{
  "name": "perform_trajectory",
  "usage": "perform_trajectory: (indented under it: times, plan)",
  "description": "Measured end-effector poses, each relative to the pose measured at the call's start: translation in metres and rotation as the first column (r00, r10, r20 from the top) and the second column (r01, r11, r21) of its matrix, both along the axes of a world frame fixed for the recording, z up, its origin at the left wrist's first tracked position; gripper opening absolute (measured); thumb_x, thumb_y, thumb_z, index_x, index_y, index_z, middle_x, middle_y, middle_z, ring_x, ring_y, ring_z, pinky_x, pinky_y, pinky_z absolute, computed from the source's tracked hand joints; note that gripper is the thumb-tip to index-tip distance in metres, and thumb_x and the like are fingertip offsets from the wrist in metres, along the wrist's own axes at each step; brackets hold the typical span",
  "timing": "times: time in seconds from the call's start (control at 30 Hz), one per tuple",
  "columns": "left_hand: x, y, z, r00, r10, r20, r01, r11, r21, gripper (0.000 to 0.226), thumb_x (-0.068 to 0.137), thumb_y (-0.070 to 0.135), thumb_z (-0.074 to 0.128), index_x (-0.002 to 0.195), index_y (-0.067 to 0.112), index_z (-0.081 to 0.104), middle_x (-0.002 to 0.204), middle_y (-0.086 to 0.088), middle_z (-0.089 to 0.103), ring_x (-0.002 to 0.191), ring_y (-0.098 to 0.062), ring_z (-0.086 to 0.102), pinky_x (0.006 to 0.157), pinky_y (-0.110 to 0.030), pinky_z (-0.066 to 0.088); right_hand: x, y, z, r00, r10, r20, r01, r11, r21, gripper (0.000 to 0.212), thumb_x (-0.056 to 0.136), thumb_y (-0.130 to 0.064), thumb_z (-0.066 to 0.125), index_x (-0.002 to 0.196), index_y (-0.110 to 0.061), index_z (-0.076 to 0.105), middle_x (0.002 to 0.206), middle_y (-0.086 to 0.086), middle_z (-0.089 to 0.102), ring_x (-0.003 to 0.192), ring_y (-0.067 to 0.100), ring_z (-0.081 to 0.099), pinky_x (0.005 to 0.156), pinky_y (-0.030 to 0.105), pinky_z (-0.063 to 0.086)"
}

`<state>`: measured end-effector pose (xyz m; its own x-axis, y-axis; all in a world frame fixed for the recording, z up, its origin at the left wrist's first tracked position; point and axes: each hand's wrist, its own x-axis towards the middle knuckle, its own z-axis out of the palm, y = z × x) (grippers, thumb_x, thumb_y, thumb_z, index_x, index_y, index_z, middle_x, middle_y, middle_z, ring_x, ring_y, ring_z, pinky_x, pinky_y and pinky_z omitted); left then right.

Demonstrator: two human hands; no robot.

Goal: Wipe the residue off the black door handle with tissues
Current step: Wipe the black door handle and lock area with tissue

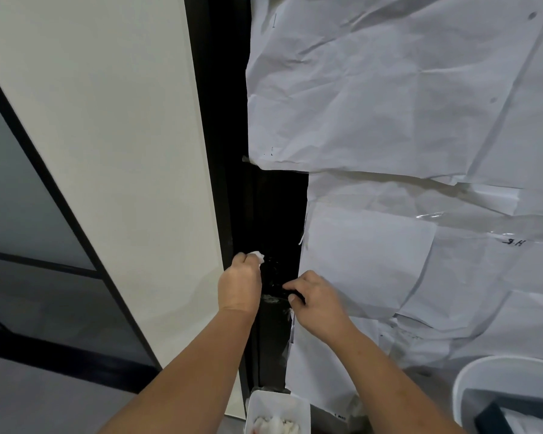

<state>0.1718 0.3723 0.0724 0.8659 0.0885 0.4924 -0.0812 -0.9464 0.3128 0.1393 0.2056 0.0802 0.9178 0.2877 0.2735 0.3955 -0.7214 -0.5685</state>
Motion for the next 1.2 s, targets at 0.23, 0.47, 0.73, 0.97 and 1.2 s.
perform_trajectory:
  times: [0.23,0.47,0.73,0.97,1.2]
  plan:
    - [-0.003,0.003,-0.011,0.959,-0.003,-0.283,0.015,0.999,0.04,0.015,0.093,0.012,0.054,0.104,0.014,0.064,0.097,-0.003,0.063,0.088,-0.024,0.064,0.066,-0.027,0.042,-0.003,0.0,0.003,1.0,-0.005,-0.015,0.005,1.0,0.007,0.029,0.093,-0.015,0.053,0.12,-0.018,0.064,0.102,-0.007,0.048,0.089,0.006,0.048,0.07,0.001,0.035]
    - [-0.03,0.001,-0.03,0.98,-0.092,-0.174,0.048,0.969,-0.241,0.025,0.091,0.005,0.053,0.113,0.007,0.065,0.107,-0.008,0.06,0.08,-0.025,0.064,0.064,-0.021,0.043,-0.002,0.0,0.001,1.0,-0.022,-0.017,0.022,1.0,0.002,0.028,0.093,-0.014,0.053,0.118,-0.018,0.065,0.105,-0.004,0.051,0.086,0.006,0.048,0.068,0.001,0.034]
    - [-0.031,0.022,-0.033,0.925,-0.13,-0.357,-0.1,0.823,-0.559,0.014,0.098,0.016,0.041,0.105,0.016,0.053,0.084,-0.008,0.068,0.079,-0.021,0.067,0.077,-0.042,0.057,-0.003,0.003,0.001,0.999,-0.033,-0.01,0.033,0.999,-0.004,0.028,0.093,-0.013,0.053,0.117,-0.016,0.066,0.104,-0.002,0.053,0.091,0.011,0.051,0.078,0.013,0.038]
    - [-0.031,-0.005,0.003,0.996,0.016,-0.093,-0.084,0.596,-0.798,0.018,0.097,0.016,0.053,0.11,0.016,0.066,0.093,0.002,0.07,0.083,-0.009,0.065,0.07,-0.014,0.047,-0.004,0.003,0.001,0.999,-0.034,0.006,0.034,0.999,-0.023,0.028,0.092,-0.014,0.053,0.117,-0.017,0.065,0.103,-0.002,0.053,0.089,0.01,0.051,0.077,0.015,0.039]
    - [-0.012,-0.009,0.006,0.999,-0.012,-0.048,-0.009,0.904,-0.428,0.022,0.098,0.017,0.052,0.108,0.008,0.069,0.098,-0.003,0.063,0.076,-0.009,0.054,0.063,-0.004,0.034,-0.002,0.002,0.0,1.0,-0.029,-0.005,0.029,0.999,-0.024,0.029,0.093,-0.014,0.053,0.119,-0.018,0.065,0.101,-0.005,0.05,0.085,0.004,0.045,0.067,0.0,0.034]
